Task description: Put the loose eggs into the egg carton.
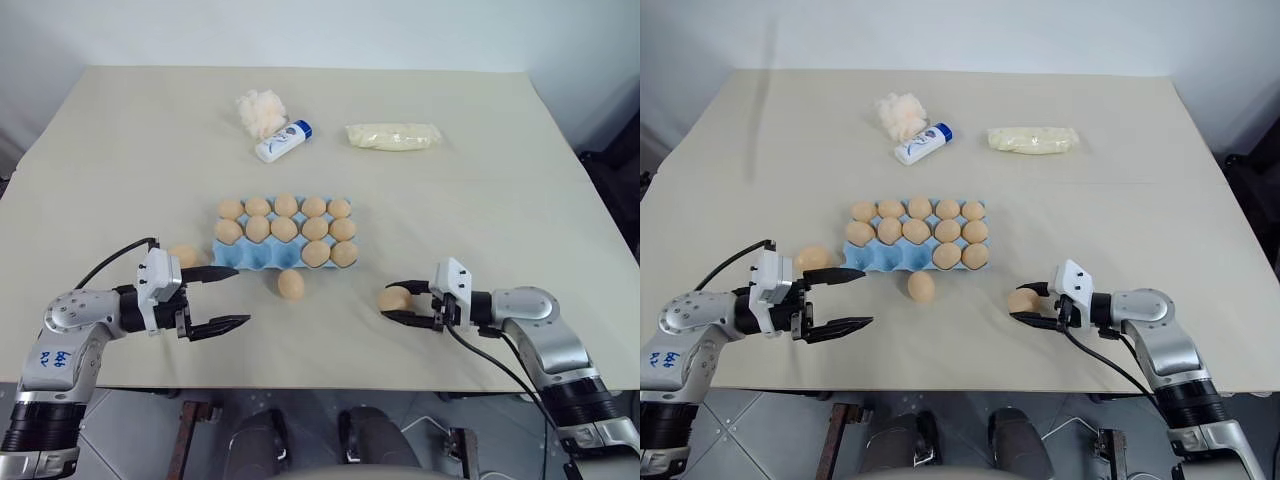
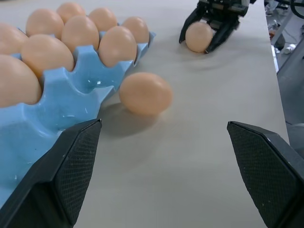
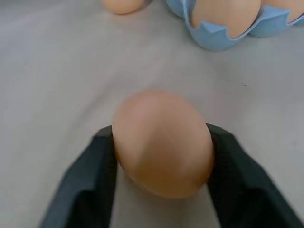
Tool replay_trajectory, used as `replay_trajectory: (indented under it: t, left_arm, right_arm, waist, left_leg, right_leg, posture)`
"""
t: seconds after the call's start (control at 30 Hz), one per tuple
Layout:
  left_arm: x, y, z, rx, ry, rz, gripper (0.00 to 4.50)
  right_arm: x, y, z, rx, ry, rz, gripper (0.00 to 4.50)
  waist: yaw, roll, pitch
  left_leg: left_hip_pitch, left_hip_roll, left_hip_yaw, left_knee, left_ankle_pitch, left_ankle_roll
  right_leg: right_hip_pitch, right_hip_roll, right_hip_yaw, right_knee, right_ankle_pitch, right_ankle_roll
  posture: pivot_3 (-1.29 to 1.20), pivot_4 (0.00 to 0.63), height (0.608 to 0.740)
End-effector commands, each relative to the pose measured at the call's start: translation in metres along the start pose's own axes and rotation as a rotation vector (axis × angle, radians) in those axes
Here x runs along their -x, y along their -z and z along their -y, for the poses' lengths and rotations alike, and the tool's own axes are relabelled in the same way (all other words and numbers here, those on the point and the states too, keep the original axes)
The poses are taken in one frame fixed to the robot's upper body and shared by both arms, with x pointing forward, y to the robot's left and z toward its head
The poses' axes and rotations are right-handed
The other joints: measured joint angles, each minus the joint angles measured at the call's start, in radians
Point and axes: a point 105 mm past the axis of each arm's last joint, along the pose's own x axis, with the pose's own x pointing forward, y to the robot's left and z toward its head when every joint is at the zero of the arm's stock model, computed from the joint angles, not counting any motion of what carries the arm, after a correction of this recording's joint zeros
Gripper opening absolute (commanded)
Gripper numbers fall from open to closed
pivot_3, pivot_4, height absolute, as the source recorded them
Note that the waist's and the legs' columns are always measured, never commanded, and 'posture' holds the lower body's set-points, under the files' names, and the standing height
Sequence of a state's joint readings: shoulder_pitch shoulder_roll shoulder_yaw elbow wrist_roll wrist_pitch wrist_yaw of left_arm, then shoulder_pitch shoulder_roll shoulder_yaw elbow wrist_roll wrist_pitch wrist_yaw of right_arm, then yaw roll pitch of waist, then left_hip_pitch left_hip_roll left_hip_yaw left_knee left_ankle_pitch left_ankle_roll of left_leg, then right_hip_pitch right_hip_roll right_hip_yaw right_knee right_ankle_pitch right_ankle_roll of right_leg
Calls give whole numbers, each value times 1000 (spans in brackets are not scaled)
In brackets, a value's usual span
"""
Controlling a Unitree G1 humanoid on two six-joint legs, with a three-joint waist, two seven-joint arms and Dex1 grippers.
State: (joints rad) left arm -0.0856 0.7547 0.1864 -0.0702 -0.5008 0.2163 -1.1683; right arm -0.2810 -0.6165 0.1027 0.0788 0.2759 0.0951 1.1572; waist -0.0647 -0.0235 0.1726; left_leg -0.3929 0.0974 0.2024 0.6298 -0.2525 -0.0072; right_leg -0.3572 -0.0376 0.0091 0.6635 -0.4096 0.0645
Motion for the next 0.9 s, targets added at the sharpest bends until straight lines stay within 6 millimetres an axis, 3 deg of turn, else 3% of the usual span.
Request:
replay_trajectory:
  t: [0.03, 0.17, 0.27, 0.4, 0.57, 0.7, 0.83, 0.9]
  left_arm:
    - [14, -4, -1, -22, -62, 13, 4500]
    - [29, 12, 4, 21, -108, -20, 4500]
    - [31, 16, 6, 32, -120, -29, 4500]
    - [34, 22, 10, 51, -151, -31, 4500]
    - [31, 22, 11, 55, -165, -23, 4500]
    - [28, 21, 13, 52, -167, -15, 4500]
    - [29, 19, 13, 47, -174, -17, 4500]
    - [29, 17, 12, 43, -182, -13, 4500]
  right_arm:
    - [-11, -34, -6, 64, -53, 90, 1806]
    - [-44, -72, -6, 57, -85, 151, 1806]
    - [-56, -80, 0, 62, -54, 141, 1806]
    - [-103, -102, 0, 111, -73, 116, 1806]
    - [-139, -115, 9, 120, -29, 91, 1806]
    - [-151, -115, 12, 132, -2, 78, 3089]
    - [-135, -117, 11, 167, -9, 92, 4451]
    - [-115, -125, 11, 182, -10, 141, 4451]
  waist:
    - [-2, 0, 0]
    - [-20, 0, 0]
    - [-20, 0, 0]
    - [-19, -1, 0]
    - [-23, -2, 0]
    - [-20, -2, 0]
    - [-20, -3, -1]
    - [-19, -3, -1]
  left_leg:
    - [0, 0, 0, 0, 0, 0]
    - [0, 0, 0, 0, 0, 0]
    - [0, 0, 0, 0, 0, 0]
    - [-1, -1, -1, 0, 0, 0]
    - [-1, -1, -1, 0, 0, -1]
    - [-1, -1, -1, 0, -1, -1]
    - [-7, -1, -1, 1, -1, -1]
    - [-12, -1, -1, 2, 0, -1]
  right_leg:
    - [0, 0, 0, 0, 0, 0]
    - [0, 0, 0, 2, 0, 0]
    - [-1, -1, 0, 4, 0, 0]
    - [-2, -3, -2, 5, 0, 0]
    - [-4, -3, -2, 9, 0, 0]
    - [-5, -3, -2, 9, 0, 0]
    - [-10, -3, -2, 10, 0, 0]
    - [-15, -3, -2, 13, 0, 0]
  posture:
    - [0, 150, 740]
    - [0, 150, 740]
    - [0, 150, 740]
    - [0, 150, 740]
    - [0, 150, 740]
    - [0, 150, 740]
    - [0, 150, 740]
    - [0, 150, 740]
